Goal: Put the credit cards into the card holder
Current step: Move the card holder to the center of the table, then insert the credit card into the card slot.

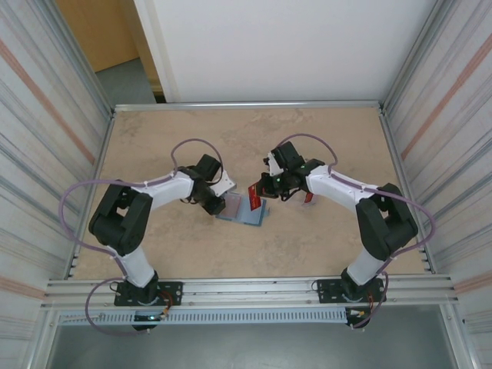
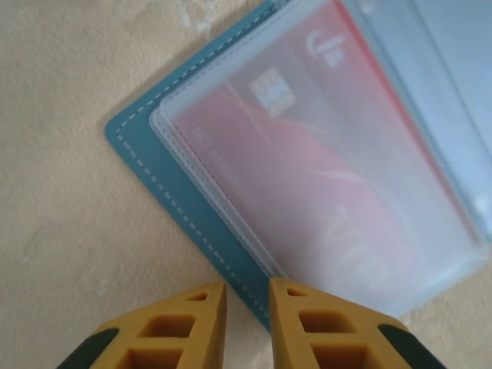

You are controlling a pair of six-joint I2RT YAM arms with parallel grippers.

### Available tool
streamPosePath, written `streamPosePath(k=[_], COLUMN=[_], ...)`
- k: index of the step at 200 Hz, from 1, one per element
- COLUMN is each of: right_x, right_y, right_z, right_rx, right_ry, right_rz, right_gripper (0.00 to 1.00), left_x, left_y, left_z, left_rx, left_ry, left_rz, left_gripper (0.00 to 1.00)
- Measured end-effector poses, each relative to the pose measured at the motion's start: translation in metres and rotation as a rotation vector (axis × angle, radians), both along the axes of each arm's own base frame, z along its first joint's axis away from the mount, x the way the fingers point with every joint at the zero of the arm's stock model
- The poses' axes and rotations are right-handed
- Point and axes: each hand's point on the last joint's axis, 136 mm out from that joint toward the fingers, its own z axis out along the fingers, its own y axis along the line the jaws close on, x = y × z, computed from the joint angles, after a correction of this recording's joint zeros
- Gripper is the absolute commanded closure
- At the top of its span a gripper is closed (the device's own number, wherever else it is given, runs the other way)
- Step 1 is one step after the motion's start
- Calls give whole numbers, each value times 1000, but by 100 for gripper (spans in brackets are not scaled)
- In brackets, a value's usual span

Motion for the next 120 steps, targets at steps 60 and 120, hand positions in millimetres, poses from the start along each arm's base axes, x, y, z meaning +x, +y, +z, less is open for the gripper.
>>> streamPosePath(k=[60,120], right_x=[0,-21], right_y=[12,10], right_z=[-2,-19], right_rx=[26,18], right_ry=[0,48], right_rz=[16,-5], right_gripper=[100,100], left_x=[29,10], left_y=[4,-23], left_z=[37,42], left_rx=[-188,-279], left_ry=[43,142], left_rz=[199,208], left_gripper=[96,96])
